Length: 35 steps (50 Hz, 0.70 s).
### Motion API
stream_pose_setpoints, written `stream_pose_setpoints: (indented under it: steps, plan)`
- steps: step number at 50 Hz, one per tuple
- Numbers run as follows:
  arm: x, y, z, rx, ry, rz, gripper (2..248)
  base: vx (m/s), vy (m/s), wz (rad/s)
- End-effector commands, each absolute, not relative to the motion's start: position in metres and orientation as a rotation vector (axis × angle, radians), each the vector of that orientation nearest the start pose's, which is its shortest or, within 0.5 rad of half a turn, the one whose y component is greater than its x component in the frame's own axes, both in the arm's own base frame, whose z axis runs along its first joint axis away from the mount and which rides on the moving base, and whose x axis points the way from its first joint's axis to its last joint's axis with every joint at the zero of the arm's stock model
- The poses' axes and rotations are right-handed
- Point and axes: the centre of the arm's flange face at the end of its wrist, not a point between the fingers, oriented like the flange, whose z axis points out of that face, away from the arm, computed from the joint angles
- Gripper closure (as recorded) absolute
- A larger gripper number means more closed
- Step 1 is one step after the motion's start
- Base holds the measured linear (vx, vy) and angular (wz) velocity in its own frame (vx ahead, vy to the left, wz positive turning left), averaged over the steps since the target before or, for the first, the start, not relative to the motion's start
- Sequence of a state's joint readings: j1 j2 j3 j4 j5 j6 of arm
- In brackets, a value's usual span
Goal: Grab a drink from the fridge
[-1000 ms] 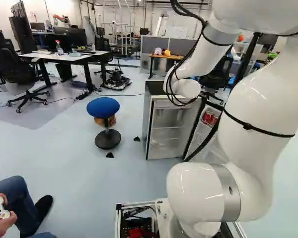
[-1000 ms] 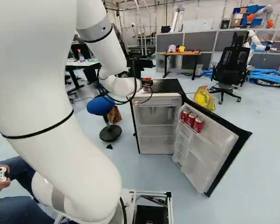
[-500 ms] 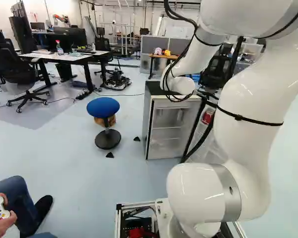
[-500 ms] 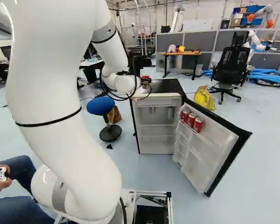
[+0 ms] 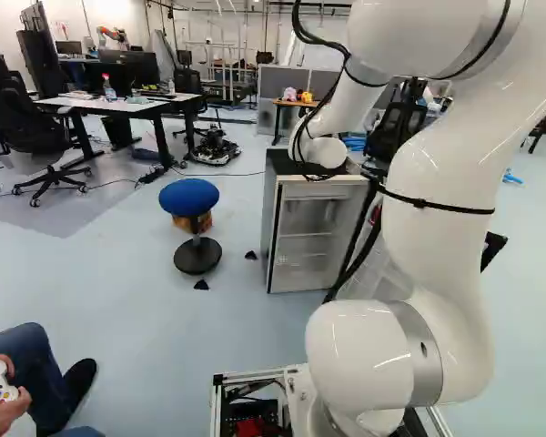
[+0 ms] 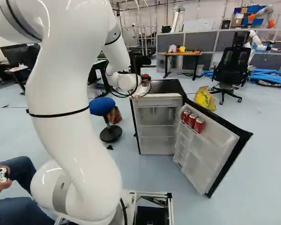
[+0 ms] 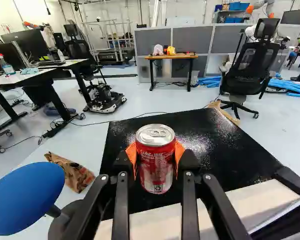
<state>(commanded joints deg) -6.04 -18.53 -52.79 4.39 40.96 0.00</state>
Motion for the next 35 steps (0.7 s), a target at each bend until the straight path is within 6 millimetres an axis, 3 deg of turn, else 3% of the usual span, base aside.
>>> stream_pose_setpoints:
  steps: [35]
  plan:
    - [0.641,-0.062,0.435,-2.49,0.234,-1.997,155,0.0,0.0,0.0]
